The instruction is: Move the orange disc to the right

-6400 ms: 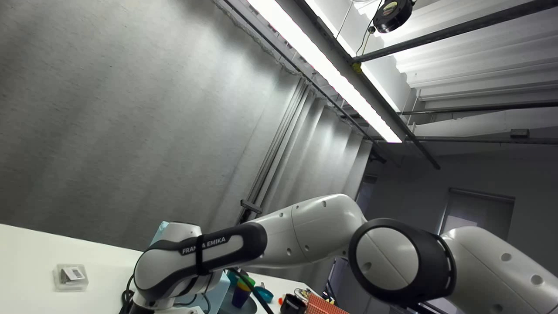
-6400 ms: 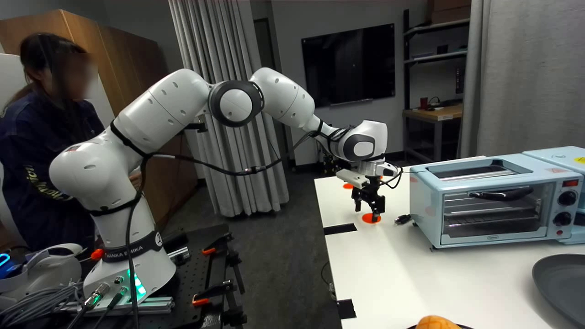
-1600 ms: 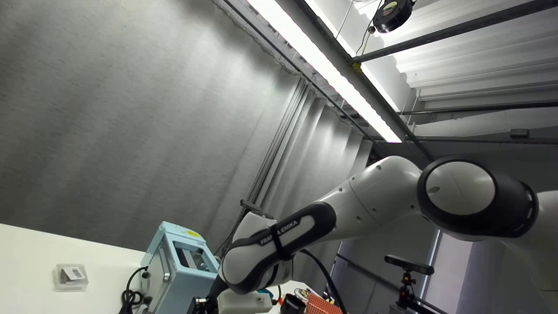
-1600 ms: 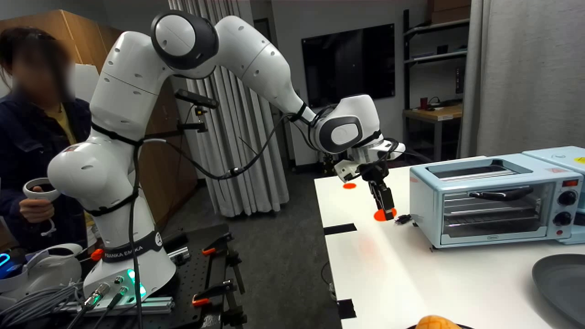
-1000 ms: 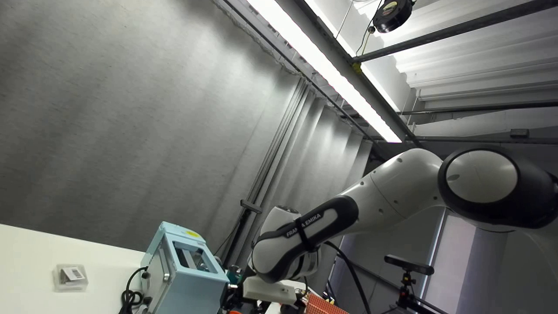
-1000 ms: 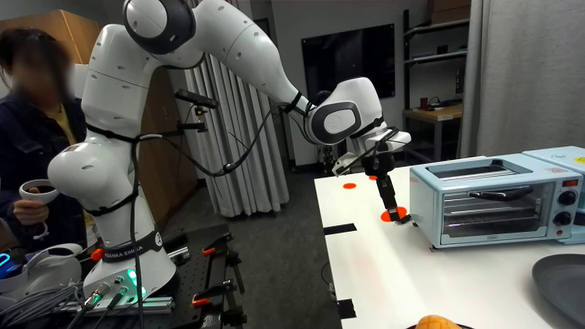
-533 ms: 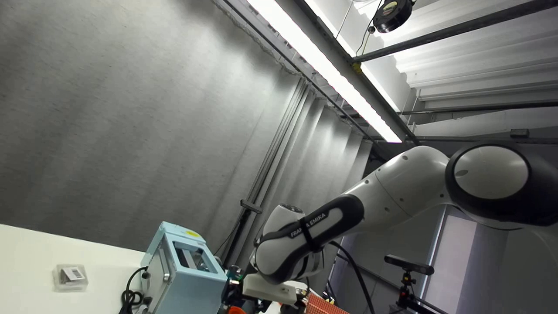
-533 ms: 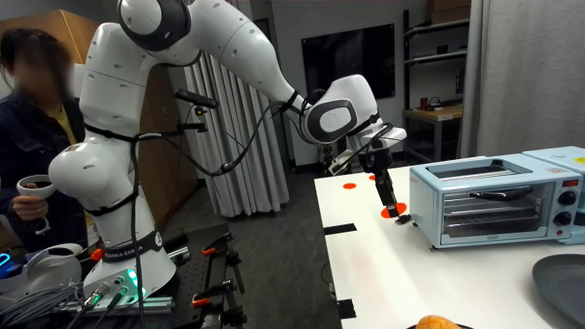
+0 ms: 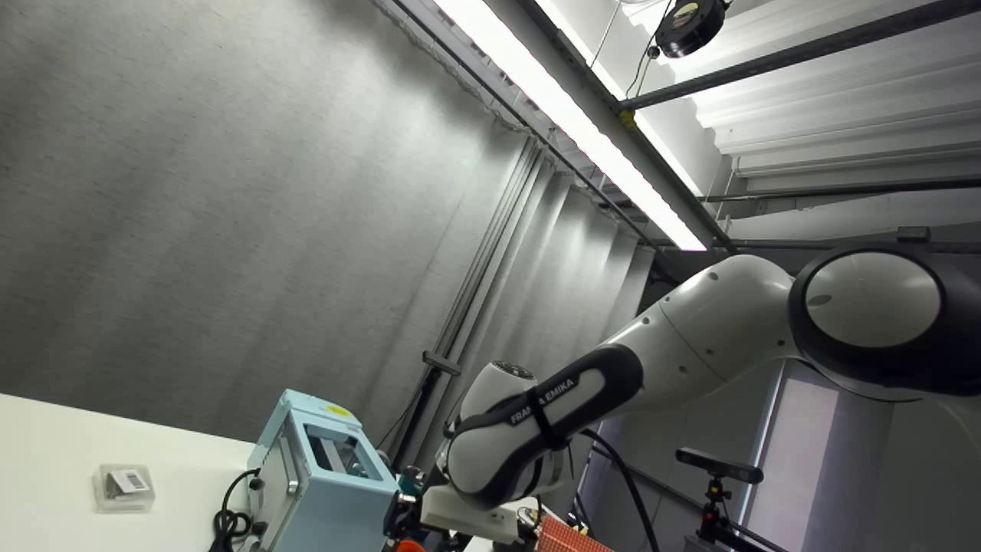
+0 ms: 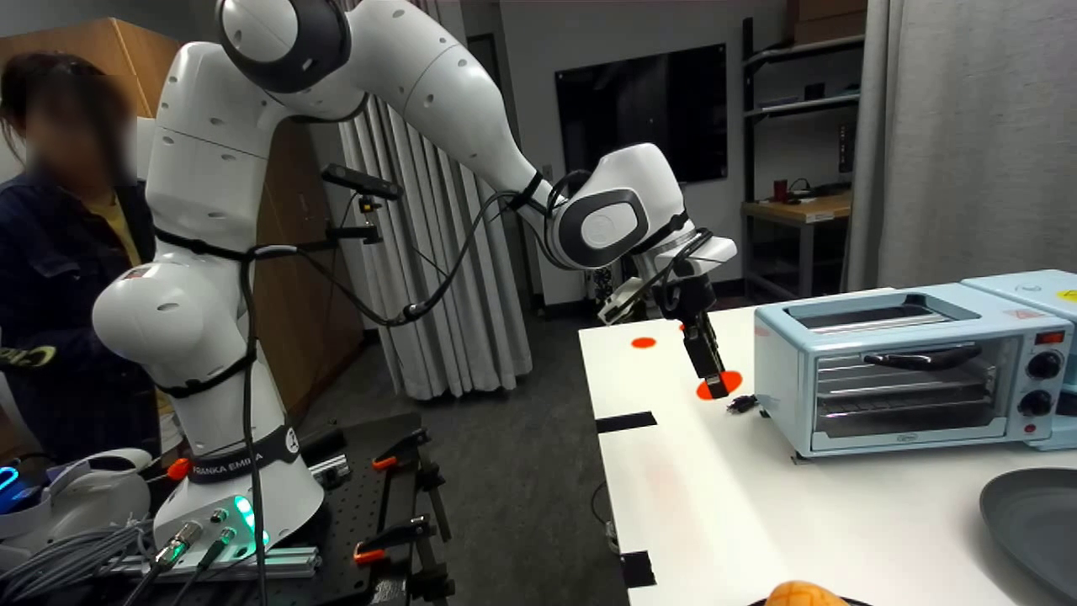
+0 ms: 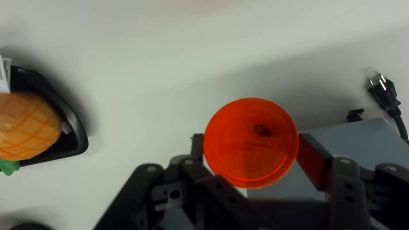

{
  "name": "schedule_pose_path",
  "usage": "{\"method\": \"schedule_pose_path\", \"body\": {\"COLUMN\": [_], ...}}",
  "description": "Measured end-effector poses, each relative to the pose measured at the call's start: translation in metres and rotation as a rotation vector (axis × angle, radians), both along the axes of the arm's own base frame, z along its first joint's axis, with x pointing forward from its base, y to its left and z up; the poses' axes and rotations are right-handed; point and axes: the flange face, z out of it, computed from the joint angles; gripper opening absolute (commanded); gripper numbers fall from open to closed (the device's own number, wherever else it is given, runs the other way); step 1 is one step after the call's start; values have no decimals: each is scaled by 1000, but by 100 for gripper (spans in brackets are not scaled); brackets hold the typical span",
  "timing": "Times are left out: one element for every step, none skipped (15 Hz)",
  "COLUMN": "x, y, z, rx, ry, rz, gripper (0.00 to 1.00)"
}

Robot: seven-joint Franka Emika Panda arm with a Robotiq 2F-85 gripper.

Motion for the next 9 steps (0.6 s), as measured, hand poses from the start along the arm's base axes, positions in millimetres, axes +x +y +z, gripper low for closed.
{"method": "schedule_pose_path", "body": {"x": [0, 0, 0, 0, 0, 0, 0, 0, 0], "y": [0, -1, -1, -1, -1, -1, -3, -7, -14], "z": [0, 0, 0, 0, 0, 0, 0, 1, 3], "rx": [0, 0, 0, 0, 0, 0, 1, 3, 5], "ry": [0, 0, 0, 0, 0, 0, -1, -4, -9], "rz": [-1, -1, -1, -1, -1, -2, -7, -17, -33], "gripper": [74, 74, 74, 49, 49, 49, 49, 49, 49]}}
